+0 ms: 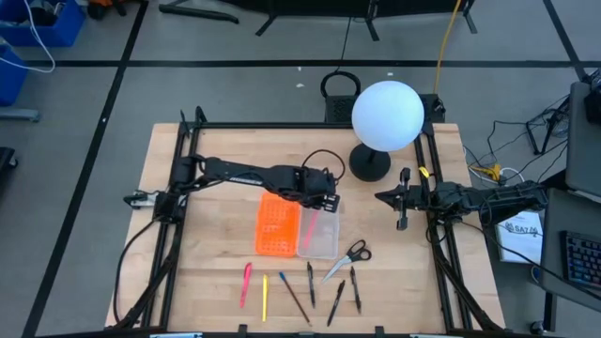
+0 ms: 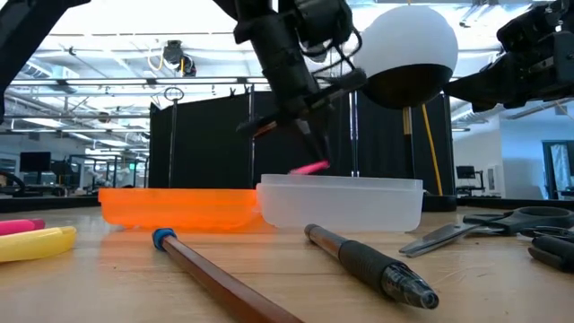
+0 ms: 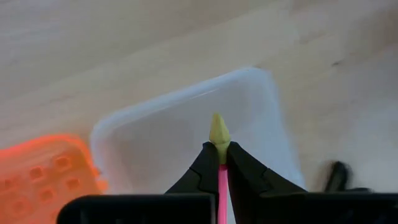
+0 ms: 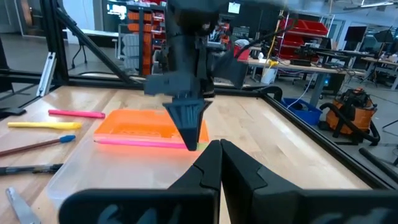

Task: Pick & place school supplies into a supply box
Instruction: Put the pink pencil into the orange supply box

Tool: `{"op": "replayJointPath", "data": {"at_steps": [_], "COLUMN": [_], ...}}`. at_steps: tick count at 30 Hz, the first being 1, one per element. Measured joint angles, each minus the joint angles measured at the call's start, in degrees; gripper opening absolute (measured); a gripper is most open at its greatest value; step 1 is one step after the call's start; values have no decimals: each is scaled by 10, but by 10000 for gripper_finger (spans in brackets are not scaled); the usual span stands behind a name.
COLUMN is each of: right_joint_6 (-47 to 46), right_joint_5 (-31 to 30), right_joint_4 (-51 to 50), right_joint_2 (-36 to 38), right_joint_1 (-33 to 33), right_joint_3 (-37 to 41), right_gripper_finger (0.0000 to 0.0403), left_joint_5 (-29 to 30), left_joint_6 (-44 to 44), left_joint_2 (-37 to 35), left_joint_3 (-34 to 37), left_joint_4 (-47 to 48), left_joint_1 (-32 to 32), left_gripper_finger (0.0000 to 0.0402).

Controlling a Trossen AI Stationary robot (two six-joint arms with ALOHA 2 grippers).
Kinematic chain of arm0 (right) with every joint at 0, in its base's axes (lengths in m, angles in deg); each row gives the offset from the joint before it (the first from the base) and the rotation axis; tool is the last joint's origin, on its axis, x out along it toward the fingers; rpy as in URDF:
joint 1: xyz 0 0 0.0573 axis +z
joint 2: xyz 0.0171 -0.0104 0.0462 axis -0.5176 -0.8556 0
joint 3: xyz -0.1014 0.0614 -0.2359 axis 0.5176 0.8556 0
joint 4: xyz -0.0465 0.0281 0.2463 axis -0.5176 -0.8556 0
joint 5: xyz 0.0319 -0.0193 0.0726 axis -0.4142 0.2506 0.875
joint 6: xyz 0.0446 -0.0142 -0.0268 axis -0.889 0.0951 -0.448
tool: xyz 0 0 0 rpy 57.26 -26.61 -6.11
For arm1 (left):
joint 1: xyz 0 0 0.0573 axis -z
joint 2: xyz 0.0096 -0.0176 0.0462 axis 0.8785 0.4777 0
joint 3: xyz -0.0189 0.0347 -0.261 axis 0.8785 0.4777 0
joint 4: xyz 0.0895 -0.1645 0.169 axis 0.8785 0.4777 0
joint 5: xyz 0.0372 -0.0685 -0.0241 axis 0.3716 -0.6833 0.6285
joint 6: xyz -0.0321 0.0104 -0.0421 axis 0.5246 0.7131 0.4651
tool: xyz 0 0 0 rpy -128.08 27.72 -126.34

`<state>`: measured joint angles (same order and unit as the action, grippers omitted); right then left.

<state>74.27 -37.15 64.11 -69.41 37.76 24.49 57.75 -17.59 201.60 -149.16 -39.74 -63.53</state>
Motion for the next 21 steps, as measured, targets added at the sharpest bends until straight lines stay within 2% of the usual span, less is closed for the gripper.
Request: {"op": "replayJointPath", "data": {"at_steps": [10,21], "right_joint_6": [-11,-15], "right_joint_5": [1,0], "right_joint_4": [0,0], "right_joint_2": [-8,-14], "right_joint_1": [0,0], "right_joint_3": [0,0], "right_gripper_finger": [0,0], "left_joint_5": [-19,-30], "left_joint_6": [-3,4], "left_joint_2": [40,46], "left_joint_3": [0,0], "left_joint_4": [-8,1], "left_joint_1": [3,2], "left_gripper_finger": [15,40]}}
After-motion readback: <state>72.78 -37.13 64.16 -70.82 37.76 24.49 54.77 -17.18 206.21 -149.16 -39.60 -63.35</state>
